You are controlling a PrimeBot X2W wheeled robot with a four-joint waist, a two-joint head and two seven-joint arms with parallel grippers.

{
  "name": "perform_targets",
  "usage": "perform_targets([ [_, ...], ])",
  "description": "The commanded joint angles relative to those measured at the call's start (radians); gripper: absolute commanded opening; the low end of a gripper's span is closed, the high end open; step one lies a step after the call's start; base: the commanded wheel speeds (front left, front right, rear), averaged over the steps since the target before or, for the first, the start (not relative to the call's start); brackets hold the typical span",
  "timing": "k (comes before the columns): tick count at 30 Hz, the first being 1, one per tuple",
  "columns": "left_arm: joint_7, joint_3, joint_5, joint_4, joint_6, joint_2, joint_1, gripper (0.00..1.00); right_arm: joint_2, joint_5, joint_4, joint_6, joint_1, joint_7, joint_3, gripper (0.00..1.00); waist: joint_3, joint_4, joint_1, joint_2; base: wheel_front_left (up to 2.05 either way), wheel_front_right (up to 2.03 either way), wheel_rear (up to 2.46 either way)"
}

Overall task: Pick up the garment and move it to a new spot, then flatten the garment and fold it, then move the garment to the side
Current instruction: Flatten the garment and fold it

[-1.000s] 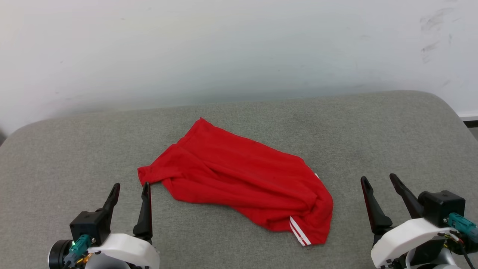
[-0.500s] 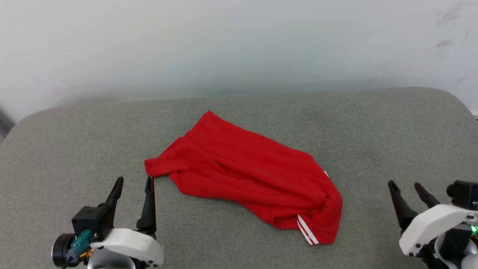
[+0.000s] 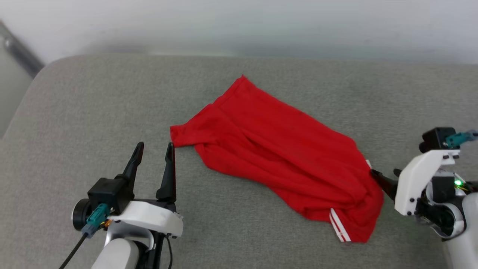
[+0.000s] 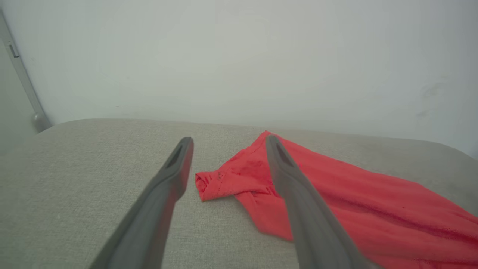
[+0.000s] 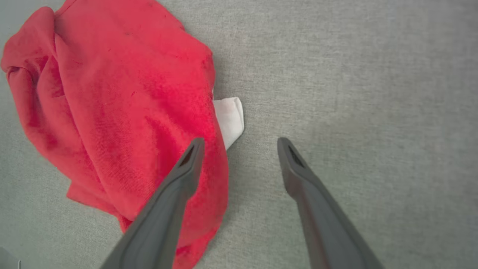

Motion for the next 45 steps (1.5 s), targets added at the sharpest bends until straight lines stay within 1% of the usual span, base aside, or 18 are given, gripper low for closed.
perform_targets([
  [1, -0.006, -0.003, 0.004, 0.004, -0.006, -0.005, -0.015, 1.00, -0.008, 0.010, 0.013, 0.000, -0.026, 0.006, 0.017, 1.00, 0.039, 0.037, 0.0000, -0.0001, 0.00, 0.00, 0.00],
  [6, -0.016, -0.003, 0.010, 0.033, -0.018, -0.020, -0.044, 1.00, -0.020, 0.048, 0.092, 0.000, -0.077, 0.023, 0.095, 1.00, 0.072, 0.059, 0.0000, -0.0001, 0.00, 0.00, 0.00],
  [9, -0.018, -0.002, 0.010, 0.049, -0.025, -0.027, -0.053, 1.00, -0.019, 0.065, 0.163, 0.000, -0.070, 0.055, 0.130, 1.00, 0.079, 0.065, 0.0000, -0.0001, 0.00, 0.00, 0.00],
  [10, -0.019, -0.002, 0.011, 0.054, -0.028, -0.028, -0.055, 1.00, -0.015, 0.073, 0.182, 0.000, -0.063, 0.066, 0.136, 0.76, 0.080, 0.065, 0.0000, -0.0001, 0.00, 0.00, 0.00],
  [11, -0.020, -0.001, 0.012, 0.058, -0.030, -0.029, -0.057, 1.00, -0.013, 0.081, 0.197, 0.000, -0.060, 0.078, 0.145, 0.30, 0.080, 0.065, 0.0000, -0.0001, 0.00, 0.00, 0.00],
  [12, -0.021, 0.000, 0.014, 0.062, -0.031, -0.028, -0.058, 1.00, -0.014, 0.086, 0.205, 0.000, -0.059, 0.084, 0.154, 0.00, 0.079, 0.064, 0.0000, -0.0001, 0.00, 0.00, 0.00],
  [17, -0.023, 0.008, 0.014, 0.080, -0.030, -0.026, -0.047, 1.00, -0.024, 0.094, 0.186, 0.000, -0.079, 0.046, 0.159, 0.00, 0.058, 0.043, 0.0000, -0.0001, 0.00, 0.00, 0.00],
  [19, -0.024, 0.016, 0.015, 0.087, -0.030, -0.021, -0.033, 1.00, -0.044, 0.084, 0.144, 0.000, -0.097, 0.002, 0.151, 0.00, 0.033, 0.018, 0.0000, -0.0001, 0.00, 0.00, 0.00],
  [21, -0.024, 0.018, 0.014, 0.086, -0.030, -0.021, -0.027, 1.00, -0.049, 0.079, 0.127, 0.000, -0.097, -0.011, 0.143, 0.00, 0.025, 0.009, 0.0000, -0.0001, 0.00, 0.00, 0.00],
  [24, -0.025, 0.029, 0.011, 0.084, -0.022, -0.012, -0.003, 1.00, -0.064, 0.038, 0.051, 0.000, -0.048, -0.052, 0.097, 0.00, -0.009, -0.032, 0.0000, -0.0001, 0.00, 0.00, 0.00],
  [25, -0.025, 0.029, 0.011, 0.084, -0.022, -0.012, -0.003, 1.00, -0.064, 0.038, 0.051, 0.000, -0.048, -0.052, 0.097, 0.00, -0.009, -0.032, 0.0000, -0.0001, 0.00, 0.00, 0.00],
  [27, -0.025, 0.032, 0.009, 0.081, -0.018, -0.009, 0.011, 1.00, -0.063, 0.015, 0.007, 0.000, 0.003, -0.061, 0.053, 0.00, -0.024, -0.050, 0.0000, -0.0001, 0.00, 0.00, 0.00],
  [32, -0.020, 0.036, 0.002, 0.077, -0.008, -0.003, 0.041, 1.00, -0.007, -0.031, -0.100, 0.000, 0.208, -0.021, -0.060, 0.00, -0.048, -0.082, 0.0000, -0.0001, 0.00, 0.00, 0.00],
  [36, -0.012, 0.035, -0.003, 0.074, -0.005, 0.002, 0.056, 1.00, 0.072, -0.049, -0.131, 0.000, 0.347, 0.018, -0.111, 0.00, -0.057, -0.096, 0.0000, -0.0001, 0.00, 0.00, 0.00],
  [37, -0.011, 0.035, -0.004, 0.075, -0.004, 0.004, 0.060, 1.00, 0.092, -0.047, -0.132, 0.000, 0.365, 0.019, -0.114, 0.10, -0.058, -0.099, 0.0000, -0.0001, 0.00, 0.00, 0.00],
  [38, -0.010, 0.035, -0.006, 0.073, -0.003, 0.005, 0.061, 1.00, 0.103, -0.057, -0.135, 0.000, 0.379, 0.008, -0.113, 0.69, -0.060, -0.101, 0.0000, -0.0001, 0.00, 0.00, 0.00],
  [39, -0.009, 0.036, -0.007, 0.071, -0.001, 0.007, 0.062, 1.00, 0.116, -0.061, -0.136, 0.000, 0.388, -0.008, -0.115, 1.00, -0.061, -0.103, 0.0000, -0.0001, 0.00, 0.00, 0.00],
  [45, -0.002, 0.035, -0.010, 0.066, 0.003, 0.016, 0.085, 1.00, 0.146, -0.087, -0.194, 0.000, 0.407, -0.194, -0.104, 1.00, -0.082, -0.108, 0.0000, -0.0001, 0.00, 0.00, 0.00],
])
